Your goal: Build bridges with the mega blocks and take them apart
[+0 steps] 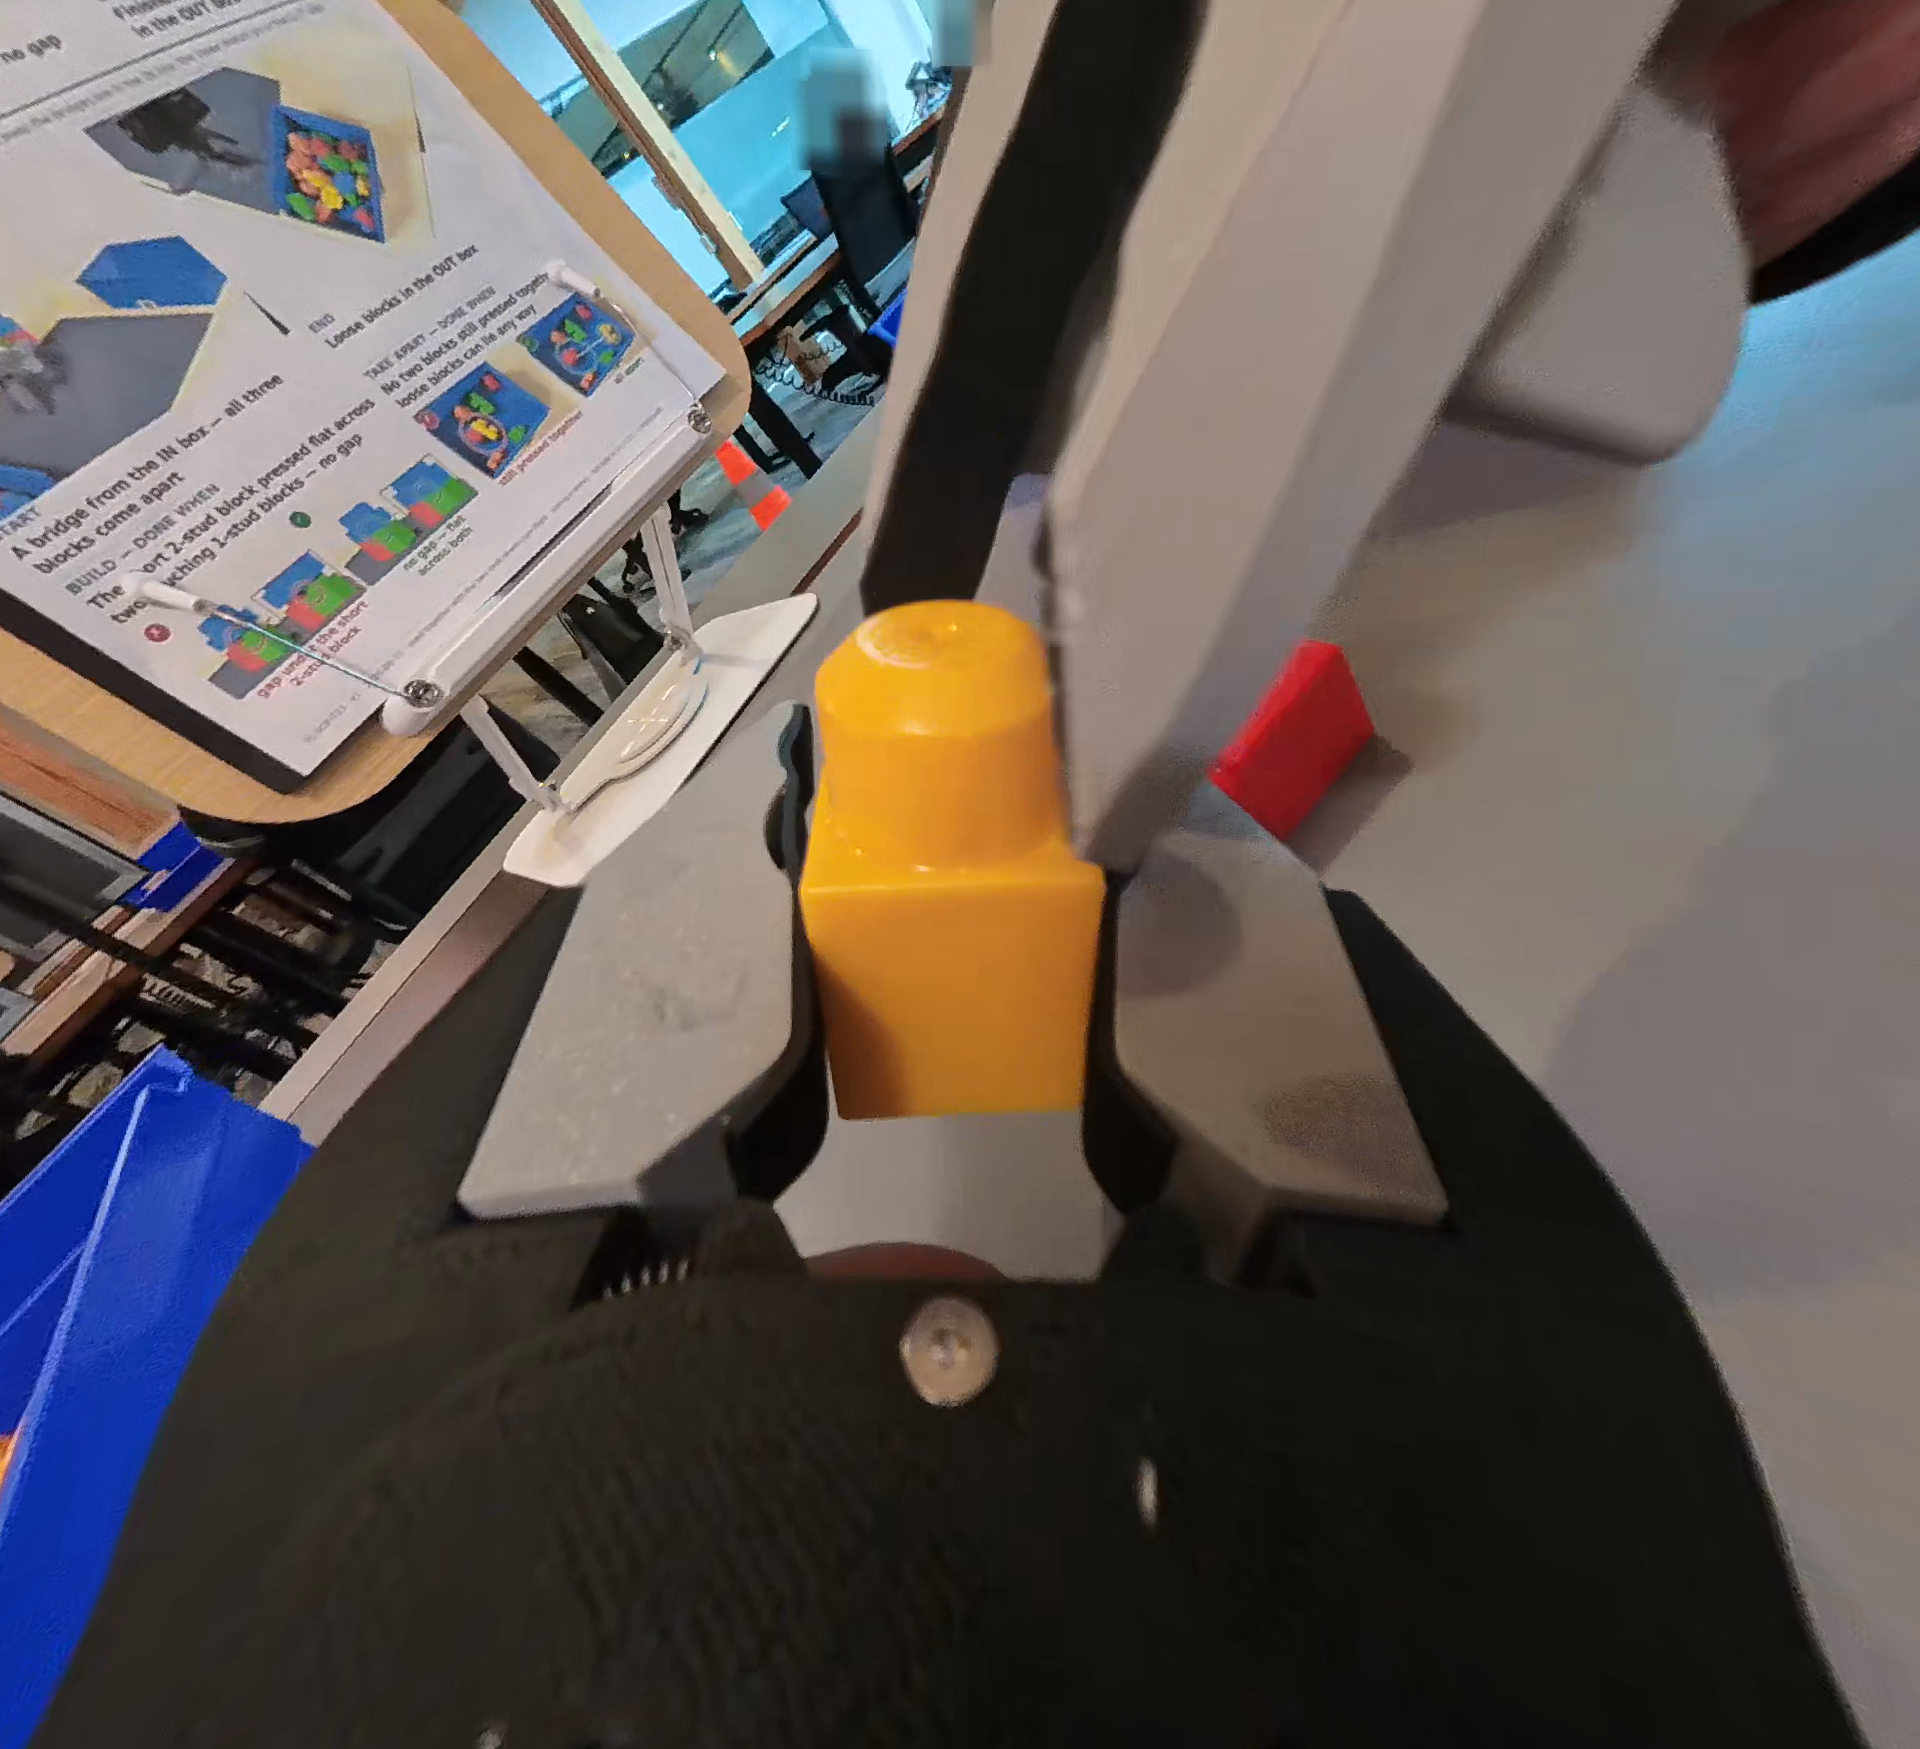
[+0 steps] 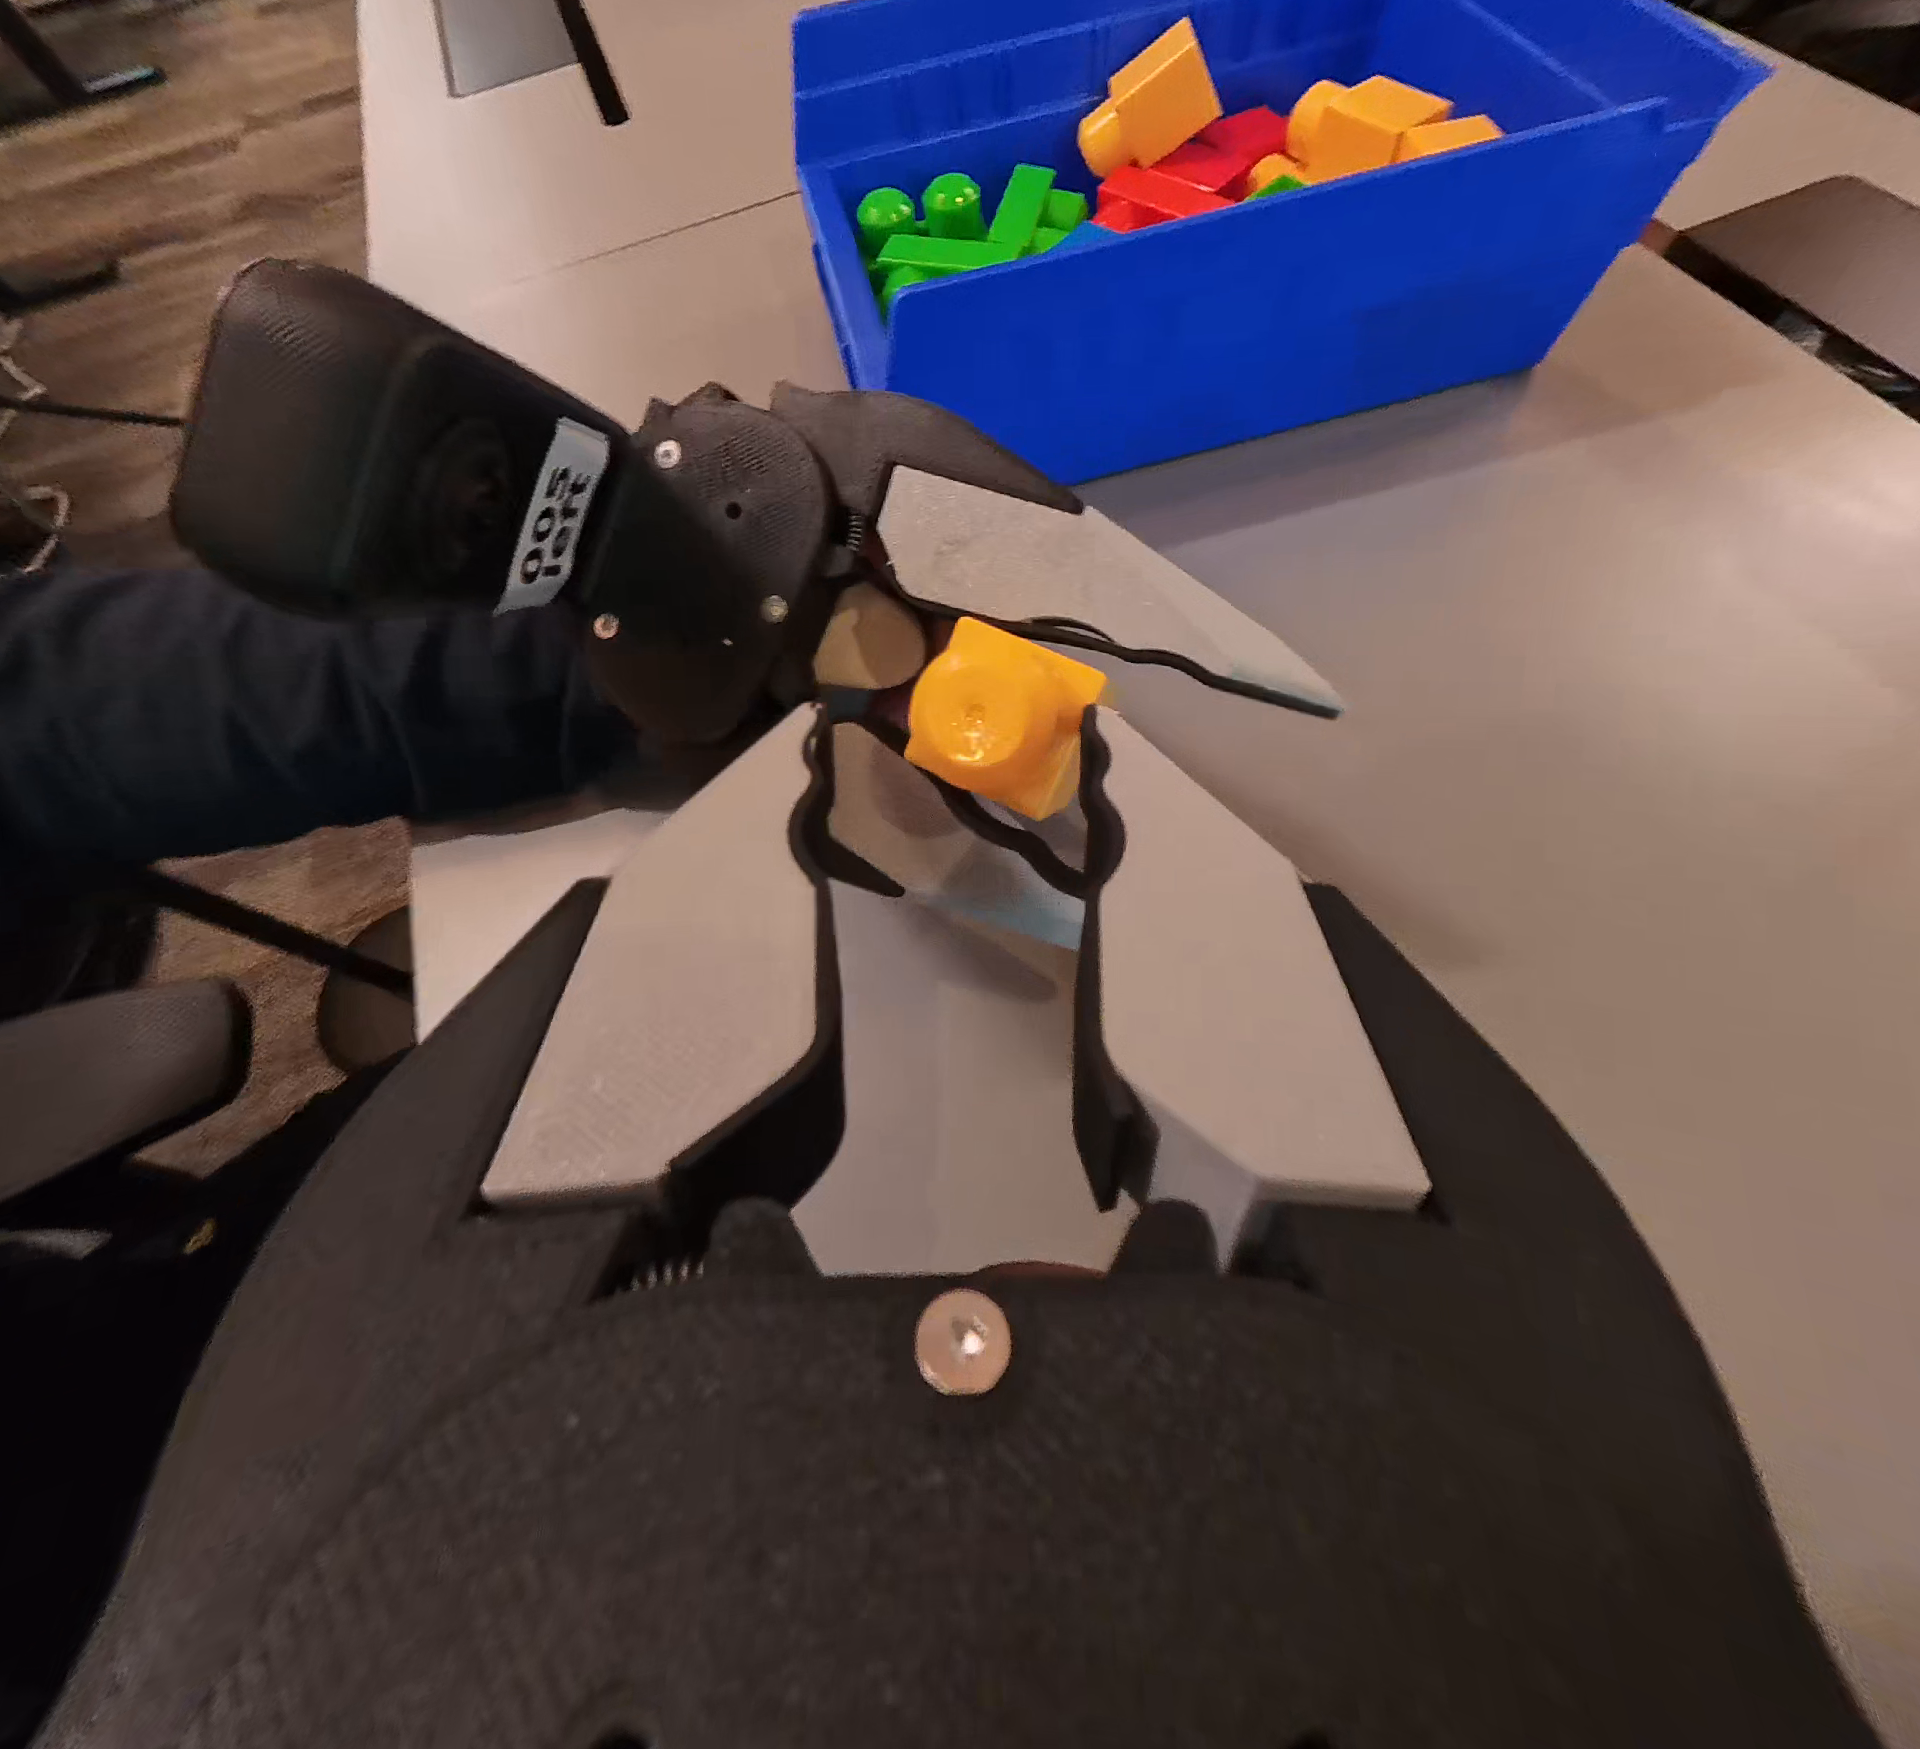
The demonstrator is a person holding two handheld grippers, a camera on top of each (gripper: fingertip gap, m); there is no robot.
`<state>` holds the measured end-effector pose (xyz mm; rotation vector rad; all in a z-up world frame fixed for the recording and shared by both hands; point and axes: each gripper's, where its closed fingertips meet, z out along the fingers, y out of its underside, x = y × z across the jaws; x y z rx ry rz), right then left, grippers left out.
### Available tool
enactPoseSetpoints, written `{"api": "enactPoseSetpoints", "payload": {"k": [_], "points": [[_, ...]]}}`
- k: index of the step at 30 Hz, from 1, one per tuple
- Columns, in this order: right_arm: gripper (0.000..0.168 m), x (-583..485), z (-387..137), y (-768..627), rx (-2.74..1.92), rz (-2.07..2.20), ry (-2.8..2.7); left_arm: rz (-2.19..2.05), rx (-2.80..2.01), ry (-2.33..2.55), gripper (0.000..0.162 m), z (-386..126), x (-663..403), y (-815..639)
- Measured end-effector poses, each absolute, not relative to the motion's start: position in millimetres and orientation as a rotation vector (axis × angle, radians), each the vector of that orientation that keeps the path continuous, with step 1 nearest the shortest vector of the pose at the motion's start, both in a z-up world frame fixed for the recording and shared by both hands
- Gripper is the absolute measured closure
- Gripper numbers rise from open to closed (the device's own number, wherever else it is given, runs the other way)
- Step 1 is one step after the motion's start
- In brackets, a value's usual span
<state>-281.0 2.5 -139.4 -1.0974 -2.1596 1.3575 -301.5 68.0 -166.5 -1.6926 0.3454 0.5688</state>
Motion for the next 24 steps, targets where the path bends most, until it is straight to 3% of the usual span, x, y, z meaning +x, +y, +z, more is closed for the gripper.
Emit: {"api": "enactPoseSetpoints", "payload": {"k": [2,6,15,18,24], "points": [[0.134,-288,-141,5,-1.135,1.360,-2.119,0.543,-1.679,0.340,0.107,-164,-300,68],[0.129,-296,-150,4,-1.188,1.354,-2.109,0.589,-1.709,0.355,0.107,-169,-301,71],[0.137,-301,-149,12,-1.167,1.258,-2.039,0.651,-1.675,0.331,0.108,-166,-305,72],[0.137,-301,-147,20,-1.175,1.227,-2.007,0.662,-1.669,0.330,0.120,-166,-306,70],[0.137,-297,-144,22,-1.183,1.256,-1.977,0.637,-1.658,0.346,0.123,-165,-301,70]]}}
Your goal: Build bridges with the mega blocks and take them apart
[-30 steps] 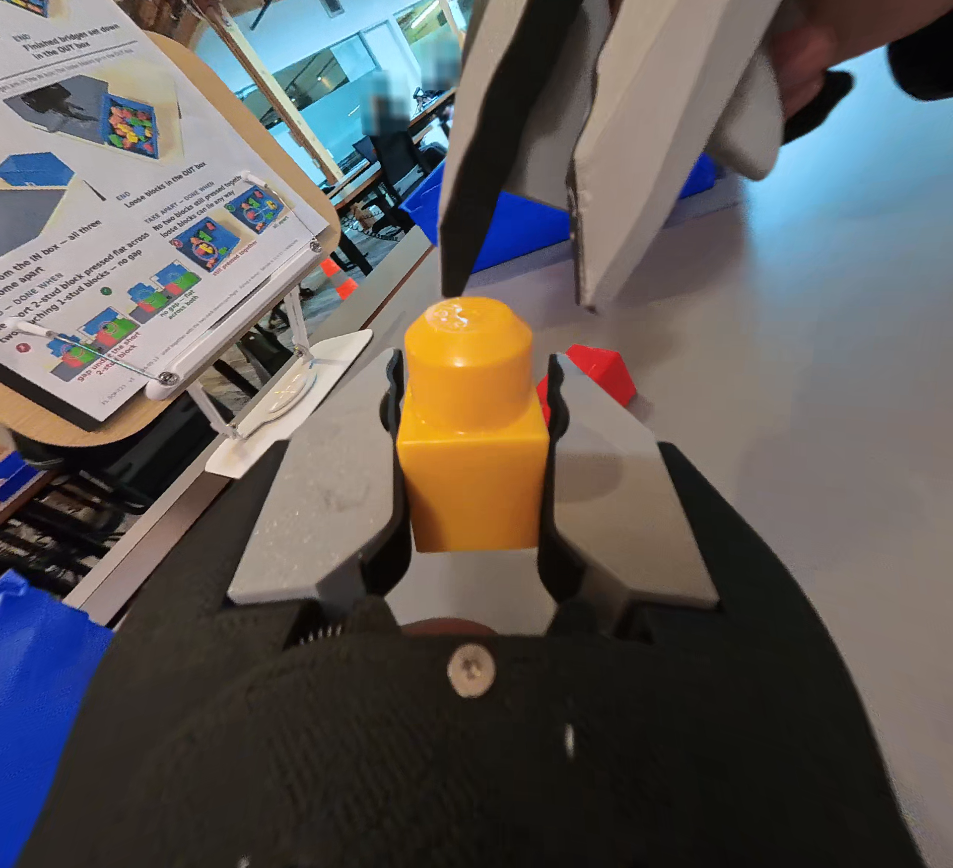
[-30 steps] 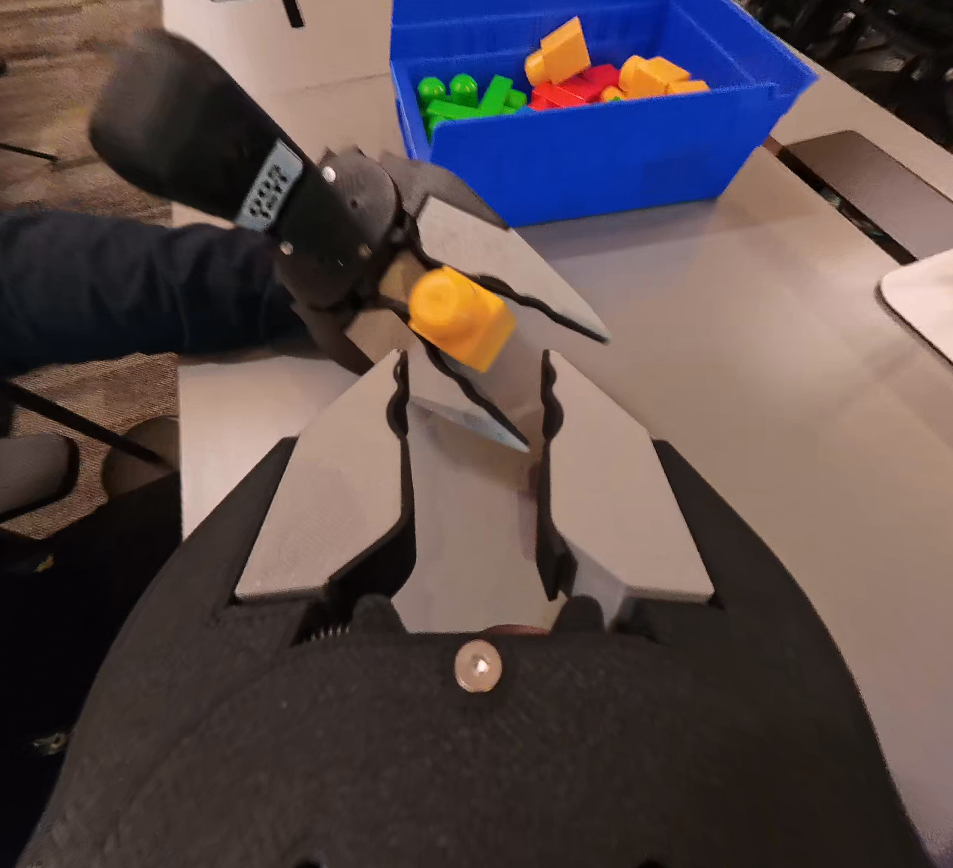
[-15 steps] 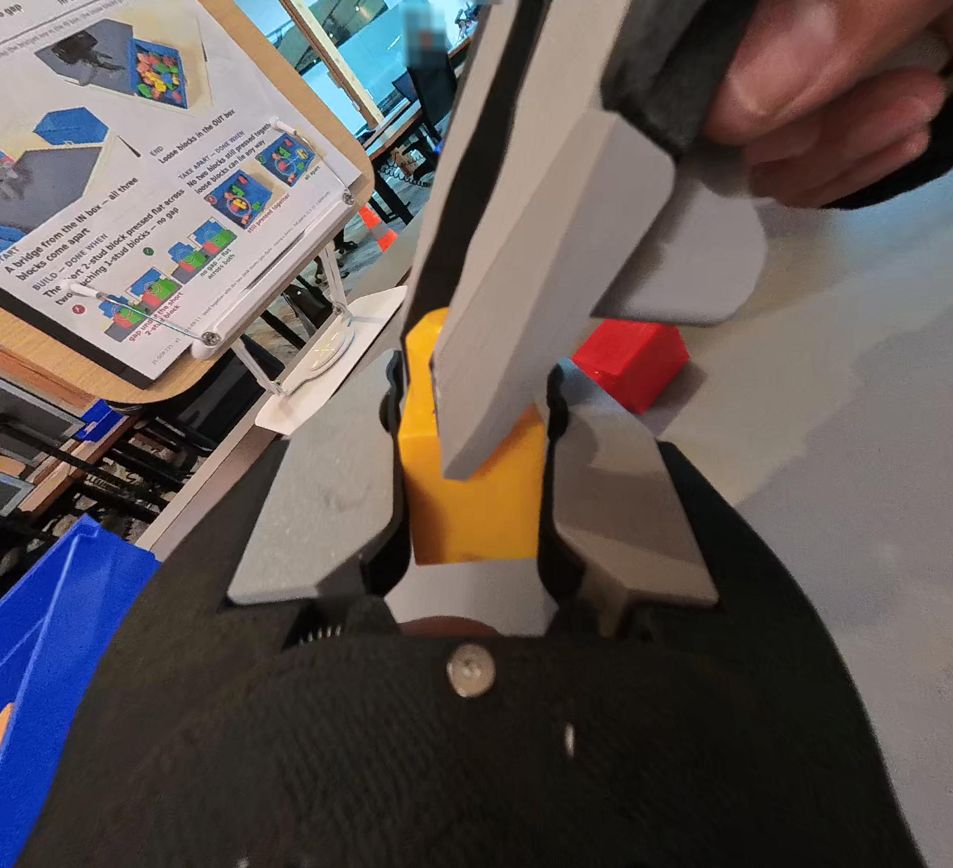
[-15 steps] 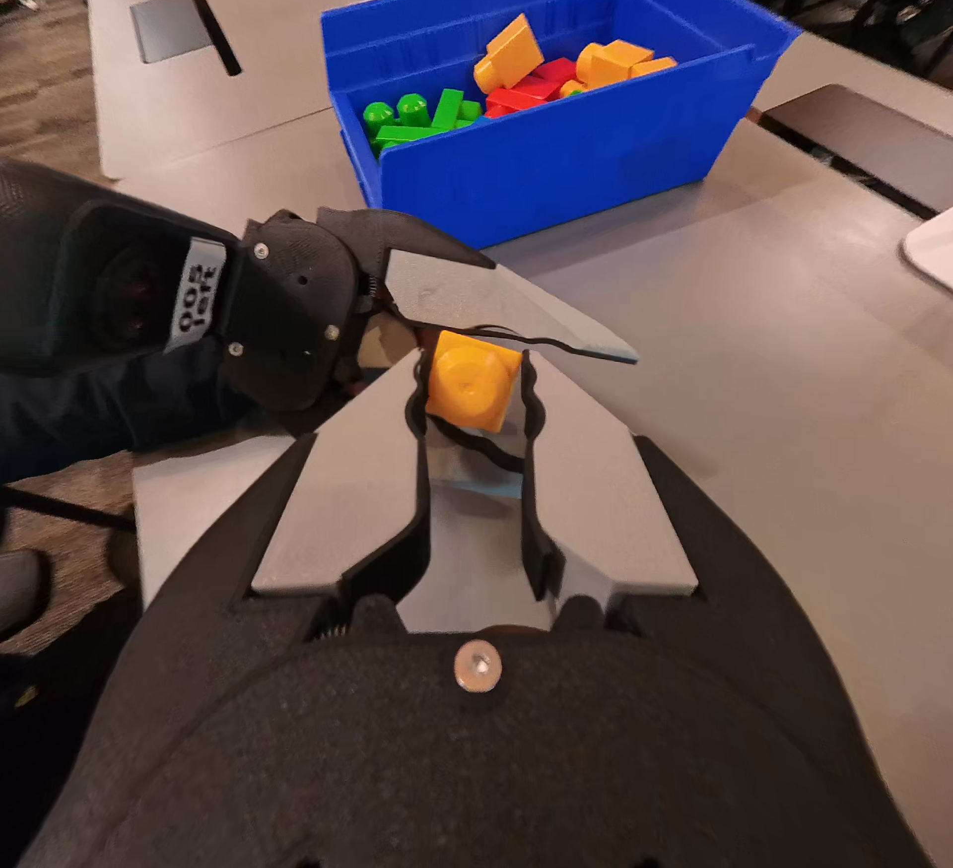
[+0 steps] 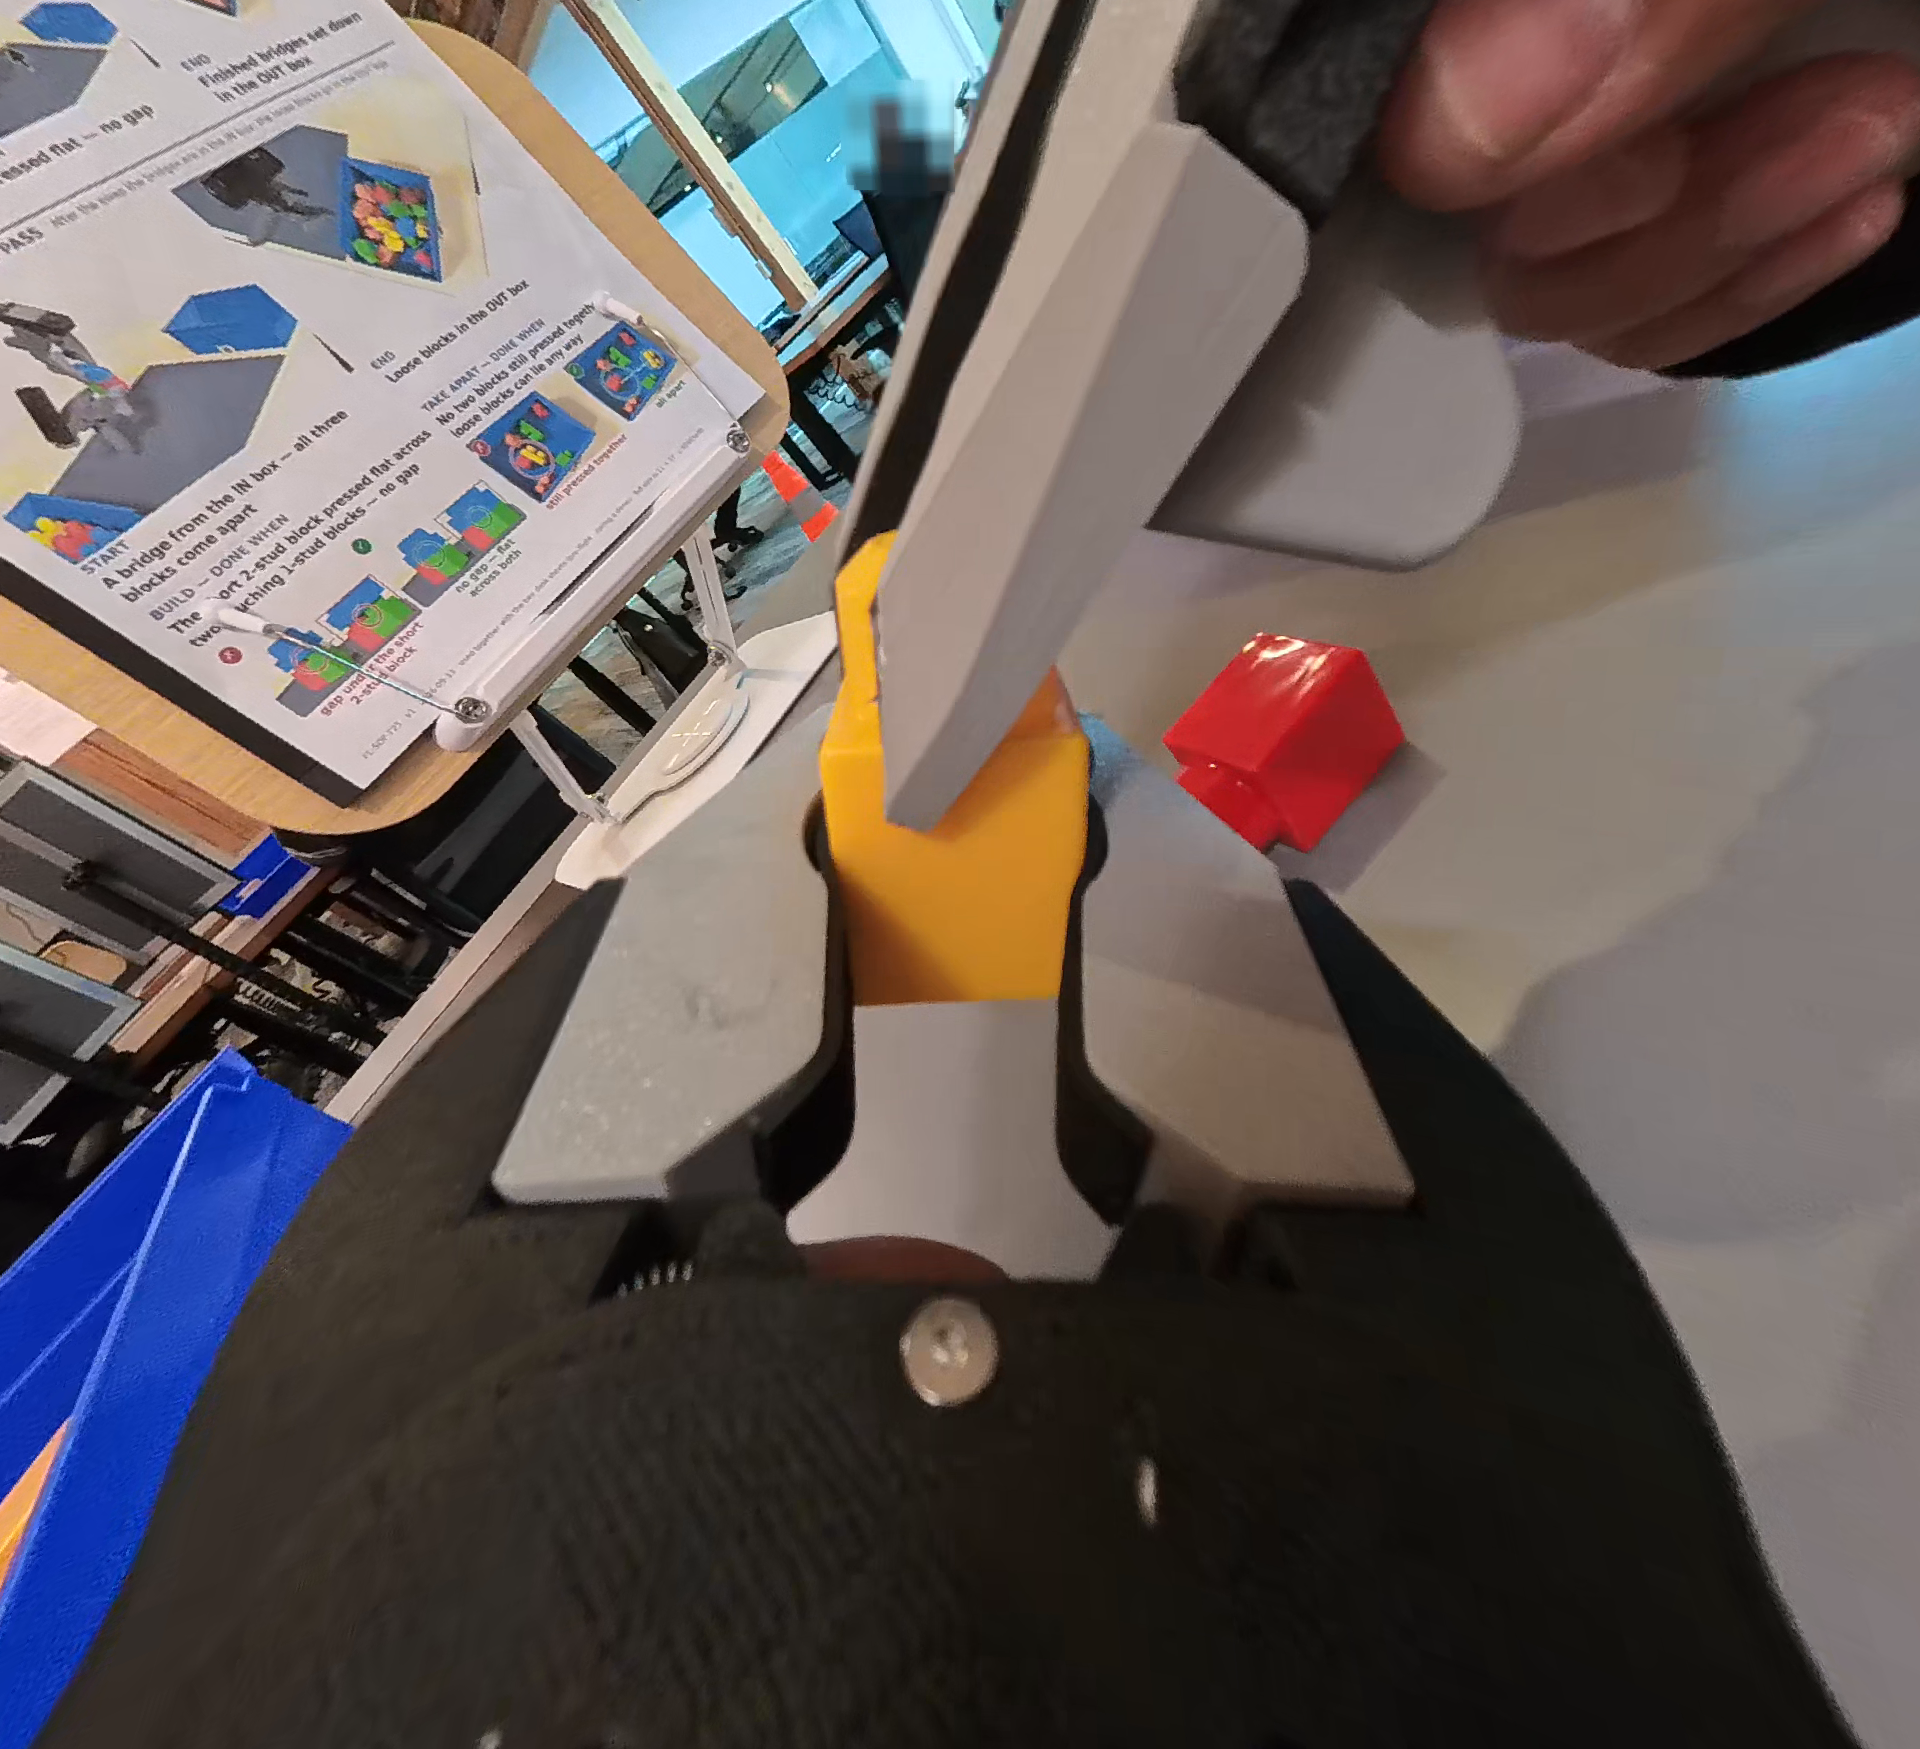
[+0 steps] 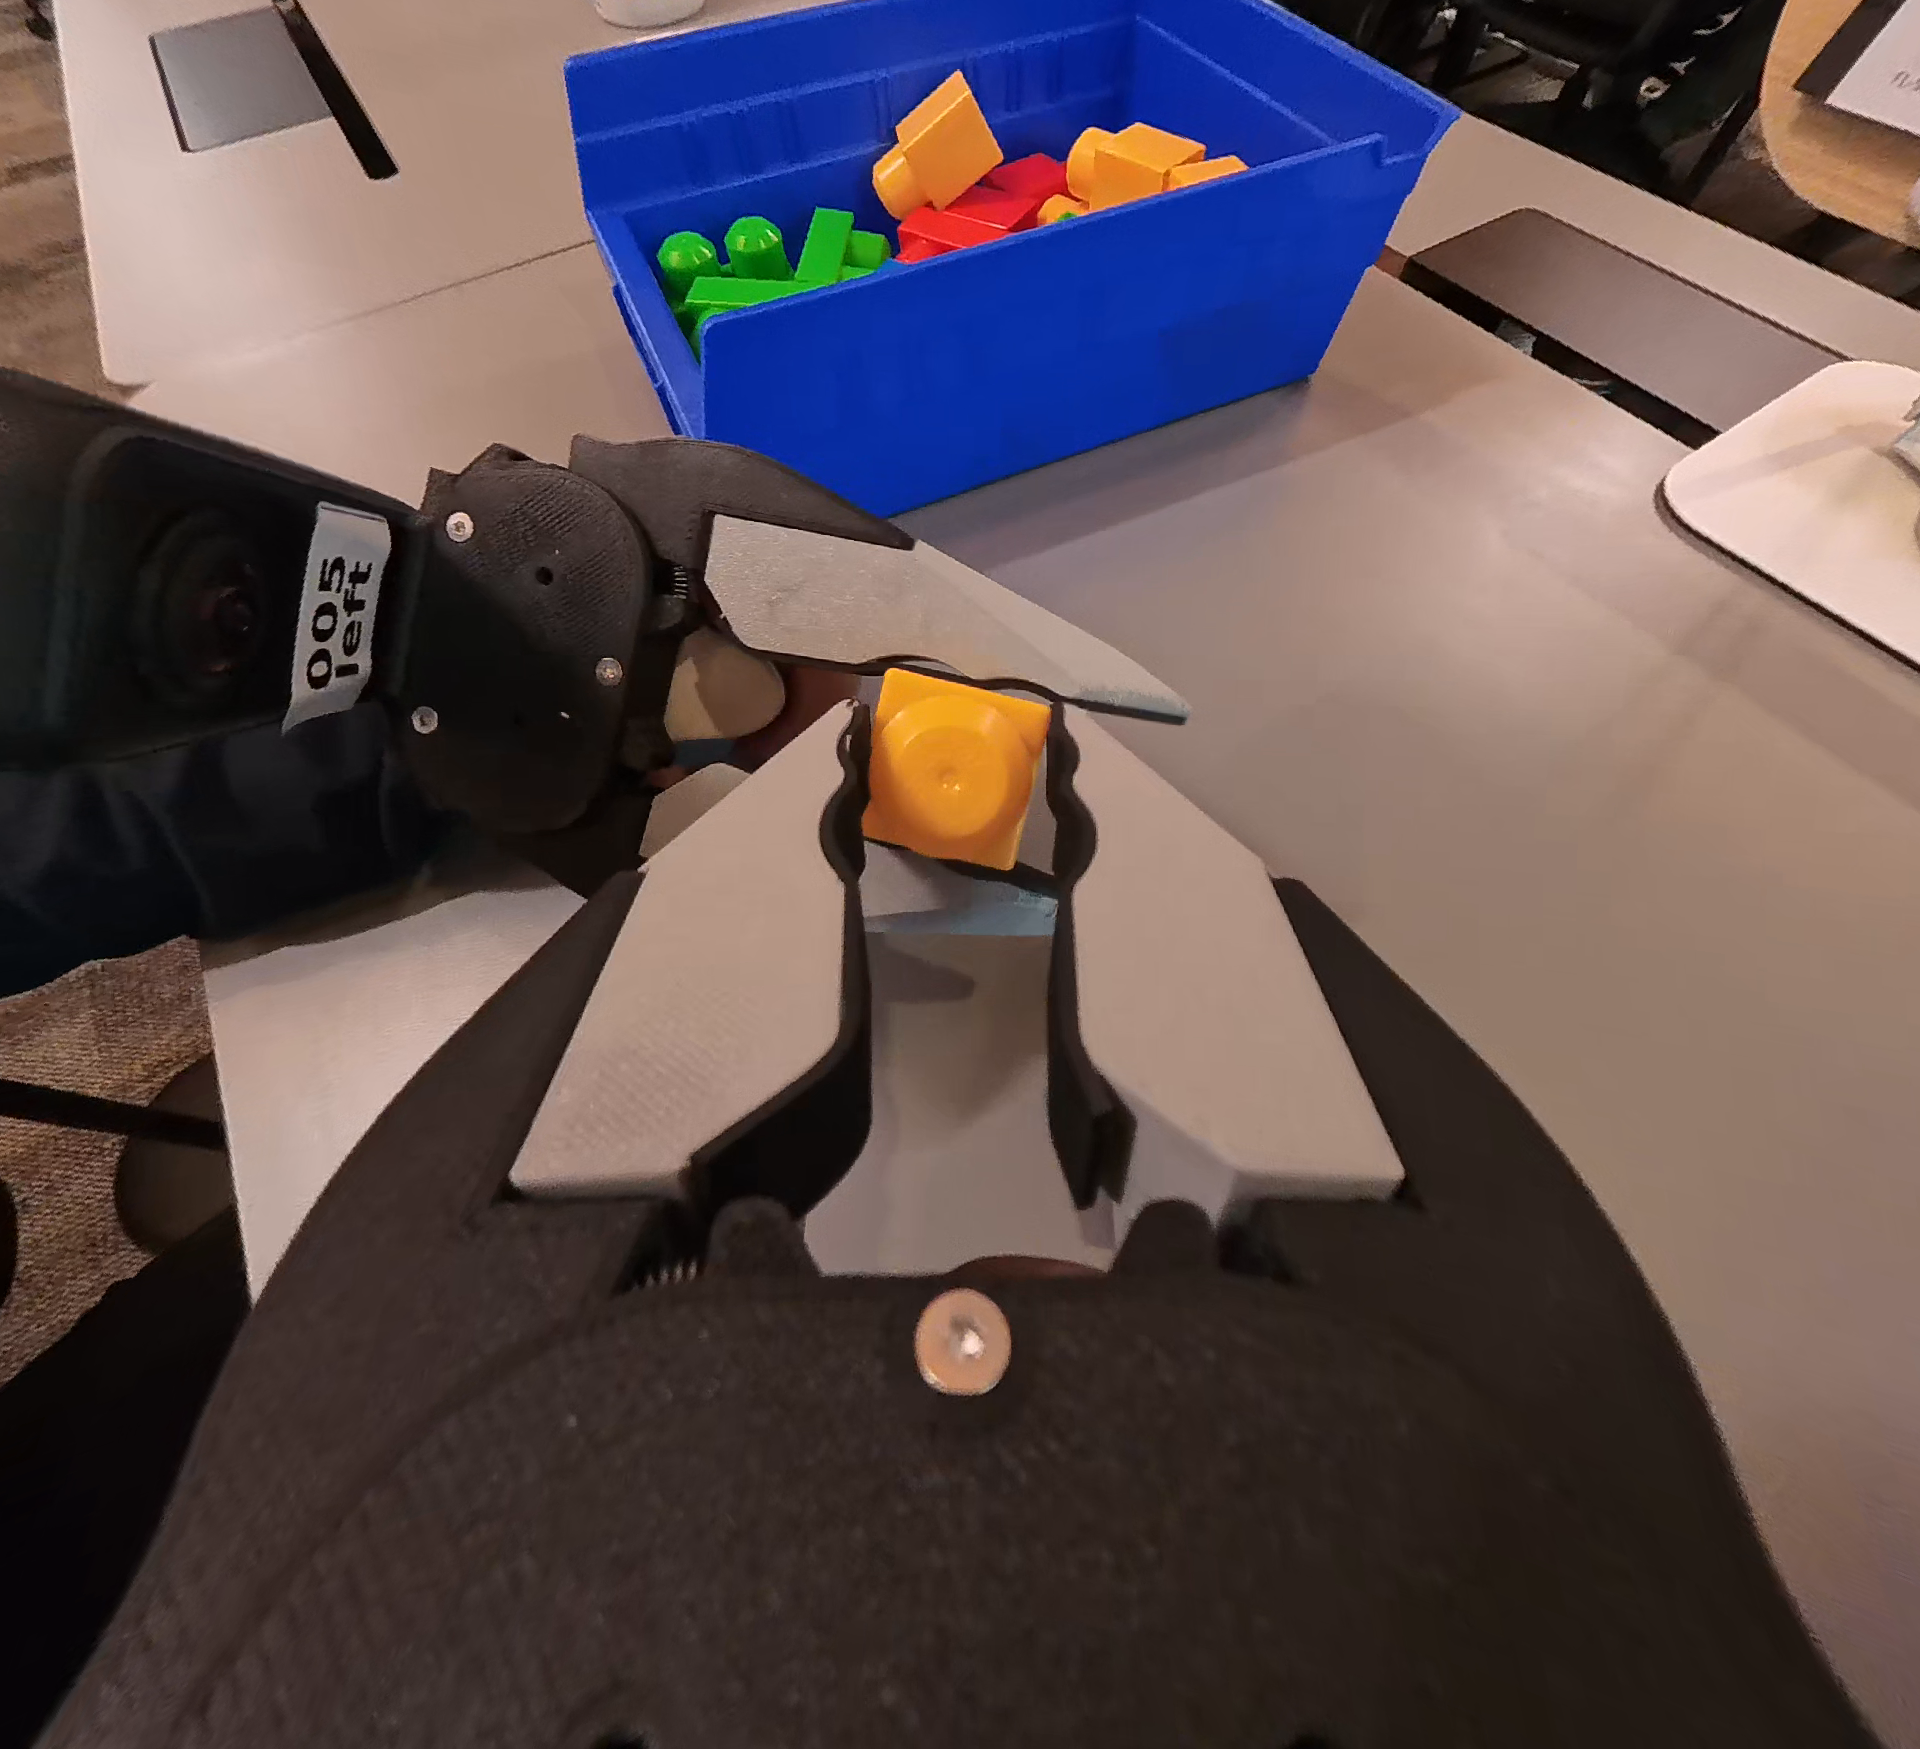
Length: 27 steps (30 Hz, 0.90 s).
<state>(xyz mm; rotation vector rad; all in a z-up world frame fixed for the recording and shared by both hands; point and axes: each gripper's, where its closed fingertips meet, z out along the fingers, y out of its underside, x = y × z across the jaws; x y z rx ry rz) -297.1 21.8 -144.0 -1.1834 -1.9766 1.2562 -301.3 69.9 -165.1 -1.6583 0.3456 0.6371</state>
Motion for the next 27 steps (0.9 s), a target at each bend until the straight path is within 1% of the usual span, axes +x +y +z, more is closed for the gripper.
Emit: {"api": "enactPoseSetpoints", "payload": {"k": [6,9,11,14,16,18,20,22,25,27], "points": [[0.136,-293,-143,21,-1.205,1.369,-1.990,0.568,-1.681,0.377,0.124,-166,-294,68],[0.134,-284,-129,20,-1.161,1.496,-1.985,0.483,-1.632,0.373,0.124,-157,-289,65],[0.126,-277,-116,33,-1.143,1.565,-1.941,0.419,-1.603,0.387,0.124,-152,-283,60],[0.130,-271,-114,67,-1.199,1.541,-1.919,0.315,-1.565,0.418,0.125,-146,-273,54],[0.132,-267,-122,84,-1.249,1.501,-1.974,0.242,-1.551,0.457,0.125,-145,-264,50],[0.131,-259,-144,86,-1.320,1.414,-2.158,0.151,-1.546,0.503,0.125,-147,-252,47],[0.126,-256,-171,89,-1.382,1.217,-2.340,0.098,-1.561,0.537,0.125,-152,-246,45],[0.126,-262,-191,96,-1.407,0.989,-2.430,0.077,-1.581,0.550,0.124,-157,-244,45],[0.122,-269,-211,97,-1.409,0.729,-2.547,0.033,-1.610,0.551,0.124,-162,-244,43],[0.124,-273,-223,94,-1.398,0.600,-2.618,0.011,-1.622,0.547,0.125,-163,-245,41]]}}
